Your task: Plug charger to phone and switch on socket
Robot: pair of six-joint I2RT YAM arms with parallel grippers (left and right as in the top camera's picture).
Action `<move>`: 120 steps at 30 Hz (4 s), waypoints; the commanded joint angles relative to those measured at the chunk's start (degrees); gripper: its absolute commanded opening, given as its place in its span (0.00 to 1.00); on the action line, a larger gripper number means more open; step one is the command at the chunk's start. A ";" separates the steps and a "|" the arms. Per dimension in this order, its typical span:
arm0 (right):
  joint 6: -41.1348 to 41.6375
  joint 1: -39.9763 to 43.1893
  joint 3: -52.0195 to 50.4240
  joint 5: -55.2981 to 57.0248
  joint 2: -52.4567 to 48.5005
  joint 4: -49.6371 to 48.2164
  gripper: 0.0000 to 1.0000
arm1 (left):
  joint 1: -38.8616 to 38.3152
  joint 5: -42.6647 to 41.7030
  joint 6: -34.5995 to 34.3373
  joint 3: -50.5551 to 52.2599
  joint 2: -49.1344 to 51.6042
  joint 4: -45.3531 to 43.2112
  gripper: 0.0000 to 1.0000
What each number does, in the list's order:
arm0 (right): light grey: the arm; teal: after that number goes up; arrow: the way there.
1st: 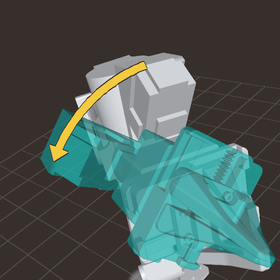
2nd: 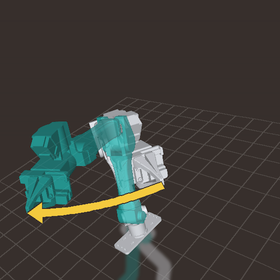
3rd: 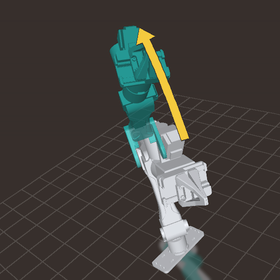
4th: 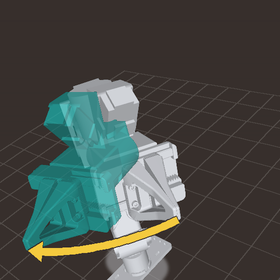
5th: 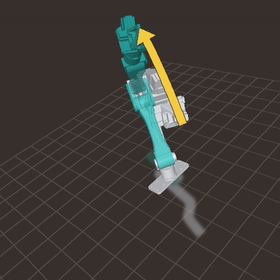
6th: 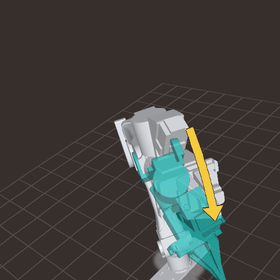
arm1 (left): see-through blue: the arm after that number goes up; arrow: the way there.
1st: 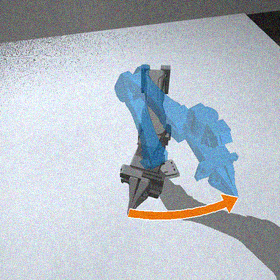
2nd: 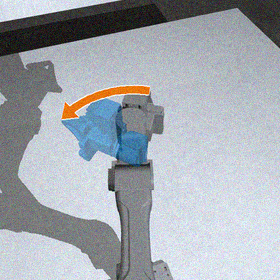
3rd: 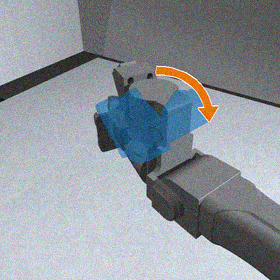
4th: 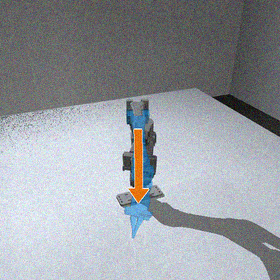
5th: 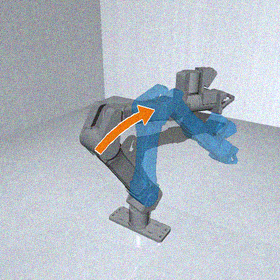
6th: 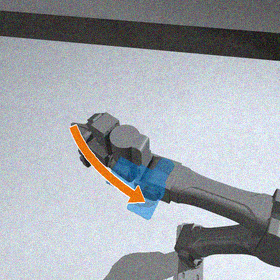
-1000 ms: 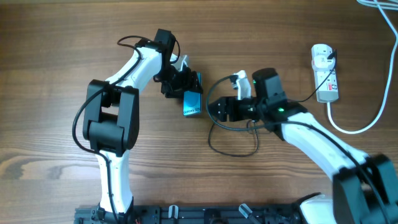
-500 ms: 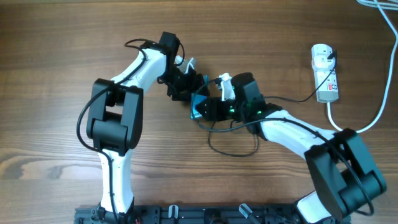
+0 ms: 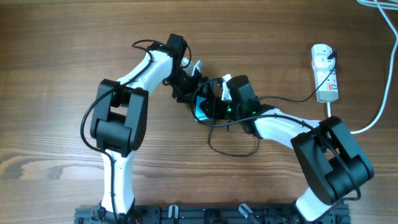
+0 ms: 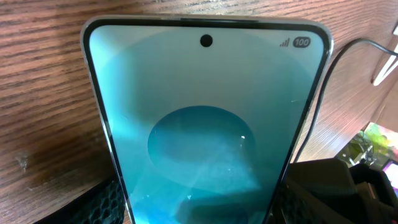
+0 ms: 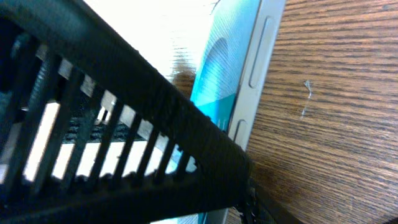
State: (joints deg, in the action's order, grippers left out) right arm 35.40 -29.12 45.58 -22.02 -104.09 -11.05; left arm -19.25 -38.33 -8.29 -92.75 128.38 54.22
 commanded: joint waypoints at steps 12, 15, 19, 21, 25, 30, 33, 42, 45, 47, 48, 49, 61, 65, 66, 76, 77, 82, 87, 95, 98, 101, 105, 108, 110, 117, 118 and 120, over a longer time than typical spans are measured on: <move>0.76 -0.33 0.92 -3.78 -0.85 -1.29 0.27 | -0.90 0.70 2.14 1.40 1.92 -0.79 0.71; 0.76 -0.33 0.92 -3.78 -0.85 -1.31 0.23 | -0.90 0.68 2.12 1.40 1.92 -0.76 0.77; 0.74 -0.26 0.92 -3.76 -0.85 -1.33 0.11 | -0.90 0.68 2.12 1.40 1.92 -0.74 0.99; 0.79 -0.28 0.92 -3.76 -0.85 -1.33 0.06 | -0.90 0.68 2.12 1.40 1.92 -0.74 1.00; 0.76 -0.26 0.92 -3.91 -0.81 -1.40 0.04 | -0.87 0.68 2.12 1.40 1.92 -0.79 1.00; 0.90 3.78 0.92 -16.65 0.17 -5.22 0.04 | 0.96 -8.17 7.67 1.36 0.52 0.13 0.97; 2.80 6.80 0.92 -25.24 0.17 -7.48 0.04 | 3.93 -24.70 16.20 1.36 -2.73 1.84 0.95; 15.45 9.44 0.92 -30.88 0.17 -22.56 0.04 | 9.16 -43.67 22.93 1.36 -10.43 2.62 0.83; 19.30 9.42 0.92 -32.76 0.17 -27.36 0.04 | 9.22 -49.24 22.93 1.36 -10.62 1.49 0.70; 20.24 9.22 0.92 -34.62 0.17 -27.47 0.04 | 9.42 -52.02 22.88 1.36 -10.62 0.61 0.67; 20.28 9.18 0.92 -35.43 0.17 -27.47 0.04 | 9.42 -52.02 22.88 1.36 -10.62 0.39 0.65; 20.28 9.14 0.92 -36.26 0.17 -27.45 0.04 | 9.42 -52.02 22.91 1.36 -10.62 0.20 0.64; 20.26 9.07 0.92 -42.21 0.17 -27.30 0.04 | 9.40 -52.02 22.88 1.36 -10.62 -1.90 0.20; 20.15 9.11 0.92 -42.16 0.17 -27.45 0.04 | 9.40 -51.71 22.88 1.36 -10.62 -1.53 0.10; 20.26 9.11 0.92 -42.18 0.17 -27.47 0.04 | 9.40 -51.01 22.88 1.36 -10.62 -0.76 0.10; 21.86 9.11 0.92 -40.57 0.17 -29.49 0.04 | 8.96 -43.36 22.93 1.36 -10.62 6.27 0.20; 22.40 9.11 0.92 -40.59 0.17 -30.62 0.04 | 8.92 -43.36 22.93 1.36 -10.62 6.27 0.20; 26.01 9.11 0.92 -38.77 0.17 -31.82 0.04 | 8.74 -43.89 22.93 1.36 -10.62 6.29 0.20; 29.29 9.11 0.92 -37.53 0.17 -31.85 0.04 | 8.26 -44.30 22.95 1.36 -10.62 6.23 0.13; 29.05 9.33 0.92 -38.03 0.17 -32.39 0.56 | 8.28 -40.30 23.10 1.36 -10.62 3.80 0.04; 29.09 9.57 0.92 -39.41 0.17 -37.83 1.00 | 8.28 -33.79 23.10 1.36 -10.62 2.89 0.04; 27.54 12.04 0.92 -41.03 0.17 -38.75 1.00 | 8.28 -18.05 22.47 1.36 -10.62 2.16 0.04; 15.32 14.27 0.92 -37.57 0.17 -22.56 0.99 | 8.11 3.50 13.60 1.36 -10.62 2.14 0.04; 7.23 14.36 0.92 -30.51 0.17 -11.26 1.00 | 7.54 13.77 7.61 1.46 -10.60 1.49 0.04; 4.39 14.36 0.92 -23.26 0.17 -4.07 0.99 | 5.70 20.83 1.92 2.27 -10.49 0.20 0.04; 0.50 14.36 0.92 -9.62 0.17 7.15 1.00 | -3.39 39.08 -9.16 5.29 -10.38 -2.89 0.04; 0.50 14.36 0.92 -9.44 0.17 7.32 1.00 | -4.35 39.08 -9.42 6.47 -10.38 -4.35 0.04; 0.50 14.36 0.92 -9.44 0.17 7.48 1.00 | -5.42 39.76 -12.17 9.16 -10.32 -6.43 0.04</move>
State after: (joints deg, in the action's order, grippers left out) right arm 37.36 -15.07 46.98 -37.58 -103.42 -4.89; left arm -23.38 -2.33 -15.57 -86.98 118.41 49.76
